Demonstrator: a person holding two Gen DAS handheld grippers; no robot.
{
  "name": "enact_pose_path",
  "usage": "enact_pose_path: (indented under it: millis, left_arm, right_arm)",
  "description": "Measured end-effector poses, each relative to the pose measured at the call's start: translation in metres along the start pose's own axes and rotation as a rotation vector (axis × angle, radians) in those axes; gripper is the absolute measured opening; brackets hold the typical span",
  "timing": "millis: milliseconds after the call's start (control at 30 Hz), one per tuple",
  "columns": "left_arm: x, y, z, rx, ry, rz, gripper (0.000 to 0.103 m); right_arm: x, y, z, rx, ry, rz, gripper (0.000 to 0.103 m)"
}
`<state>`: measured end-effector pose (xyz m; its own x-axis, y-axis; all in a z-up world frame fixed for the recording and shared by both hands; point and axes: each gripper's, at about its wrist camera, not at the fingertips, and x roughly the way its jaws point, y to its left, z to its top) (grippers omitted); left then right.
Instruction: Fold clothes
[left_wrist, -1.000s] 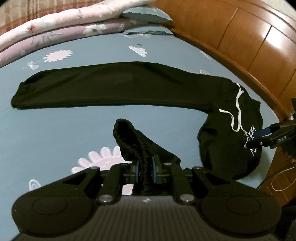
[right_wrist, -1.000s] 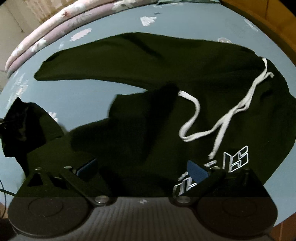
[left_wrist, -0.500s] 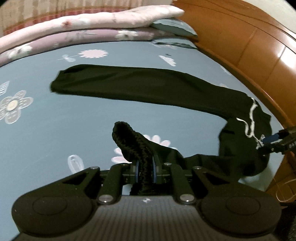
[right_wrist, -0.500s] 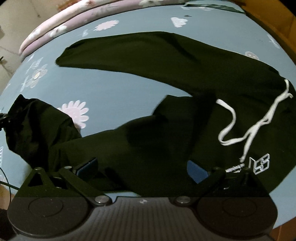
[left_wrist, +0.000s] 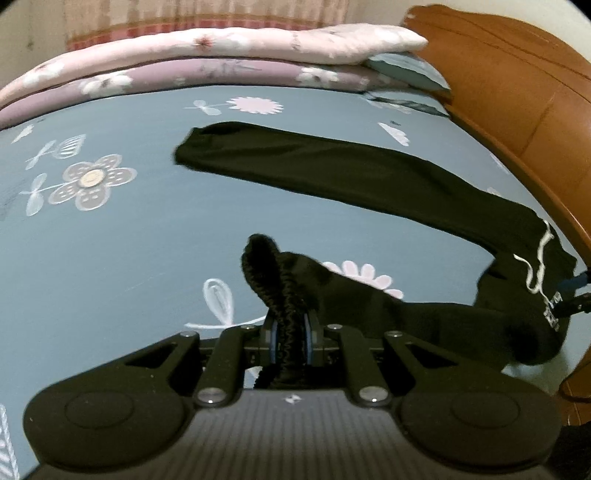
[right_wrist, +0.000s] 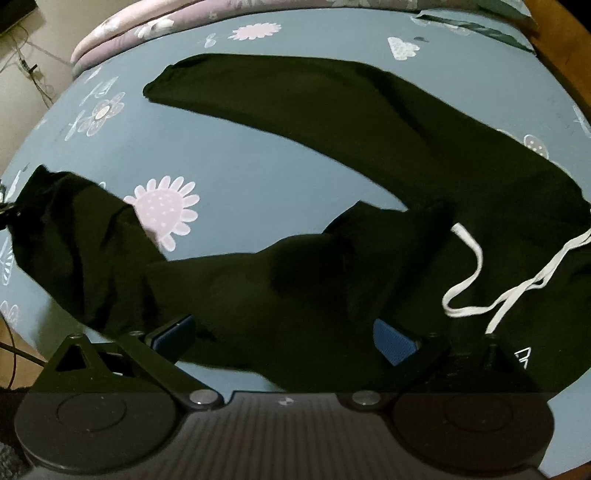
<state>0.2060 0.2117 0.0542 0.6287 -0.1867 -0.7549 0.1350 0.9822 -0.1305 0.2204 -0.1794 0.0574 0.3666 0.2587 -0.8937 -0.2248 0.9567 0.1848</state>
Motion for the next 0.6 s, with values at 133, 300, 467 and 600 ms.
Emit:
enact_pose_path:
  millis: [133,300,467,600]
  left_arm:
    - [-0.014,0.014,-0.007,-0.052,-0.019,0.080,0.011]
    - [-0.024,0.040,-0.009,-0.105,-0.024,0.171,0.011]
    - [-0.026,0.059,-0.009,-0.139,-0.020,0.227,0.012]
    - [-0.023,0.074,-0.011,-0.176,-0.005,0.242,0.012]
  right_arm:
    - [0.006,-0.006,0.001,0.001,0.008,0.009,0.103]
    - [0.011,-0.008,0.004,-0.010,0.010,0.016,0.103]
    - [0.010,-0.011,0.004,-0.010,0.006,0.012,0.103]
    - [0.010,-0.014,0.002,0.013,0.009,-0.003,0.103]
